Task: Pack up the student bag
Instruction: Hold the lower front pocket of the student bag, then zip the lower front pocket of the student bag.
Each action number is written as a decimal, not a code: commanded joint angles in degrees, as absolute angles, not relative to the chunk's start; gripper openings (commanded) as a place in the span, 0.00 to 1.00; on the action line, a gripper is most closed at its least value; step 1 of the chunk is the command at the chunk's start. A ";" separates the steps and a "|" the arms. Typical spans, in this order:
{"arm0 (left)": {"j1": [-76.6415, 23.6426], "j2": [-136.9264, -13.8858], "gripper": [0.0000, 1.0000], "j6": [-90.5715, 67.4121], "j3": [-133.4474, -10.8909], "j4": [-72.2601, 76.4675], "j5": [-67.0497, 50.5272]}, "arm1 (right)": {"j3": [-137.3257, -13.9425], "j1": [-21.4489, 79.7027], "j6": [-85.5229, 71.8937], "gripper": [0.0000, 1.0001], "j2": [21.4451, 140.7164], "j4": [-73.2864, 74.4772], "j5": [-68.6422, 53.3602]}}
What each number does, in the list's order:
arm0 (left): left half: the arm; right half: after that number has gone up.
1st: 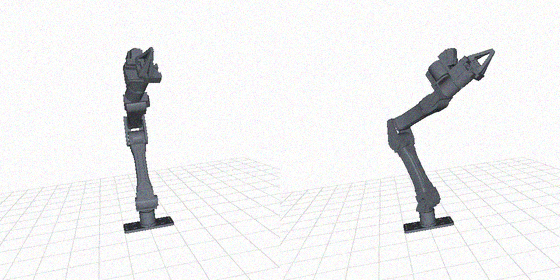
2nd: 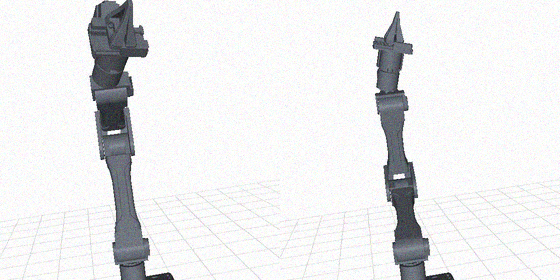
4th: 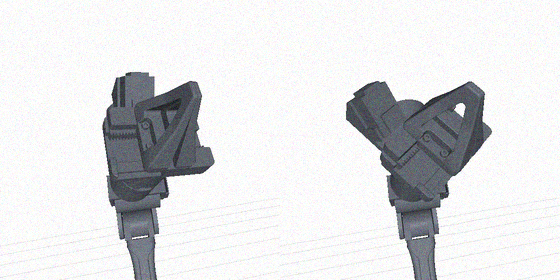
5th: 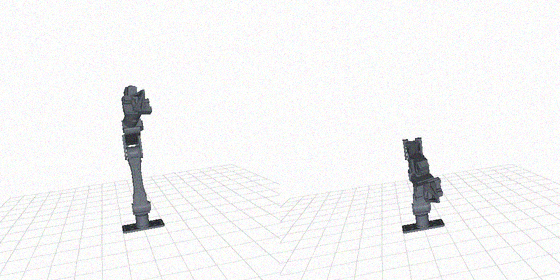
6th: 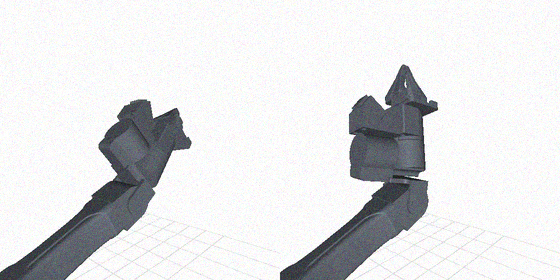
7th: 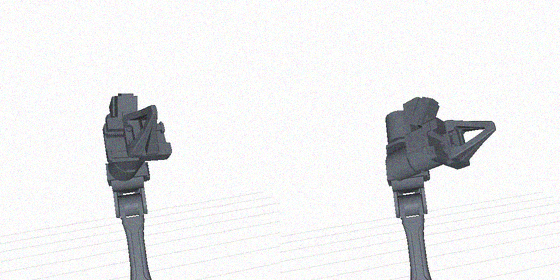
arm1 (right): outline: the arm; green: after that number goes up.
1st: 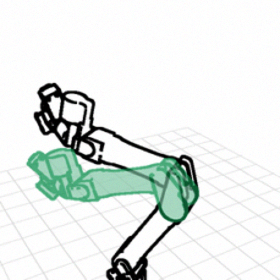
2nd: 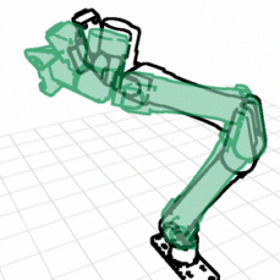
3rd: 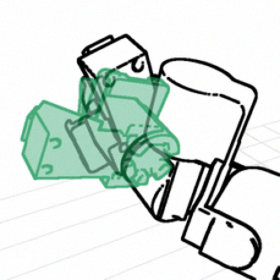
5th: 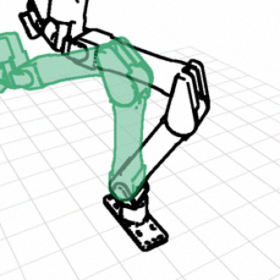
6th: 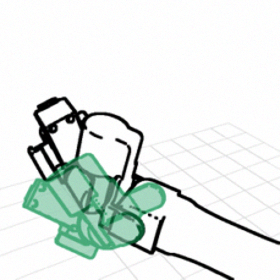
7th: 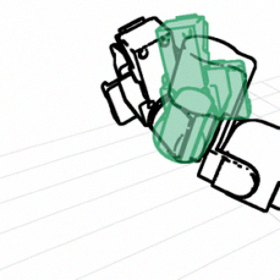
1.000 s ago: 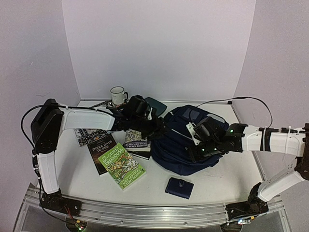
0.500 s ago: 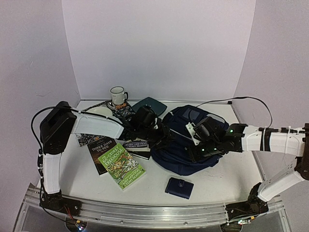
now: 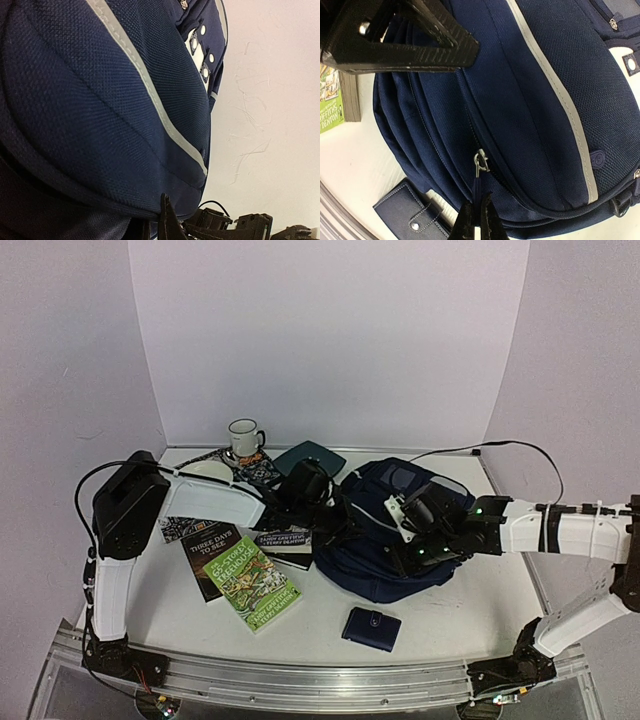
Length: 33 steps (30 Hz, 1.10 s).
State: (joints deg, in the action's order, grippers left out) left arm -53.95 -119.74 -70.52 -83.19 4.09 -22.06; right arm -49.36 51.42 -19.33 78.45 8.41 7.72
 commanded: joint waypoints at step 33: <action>-49.38 -112.88 0.00 -62.23 -84.46 7.03 -26.37 | -44.71 35.77 -15.00 0.24 69.43 15.14 4.81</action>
State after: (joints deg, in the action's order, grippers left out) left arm -50.14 -115.46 -63.94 -80.13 4.23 -28.33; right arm -44.62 36.60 -15.60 71.67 14.16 3.45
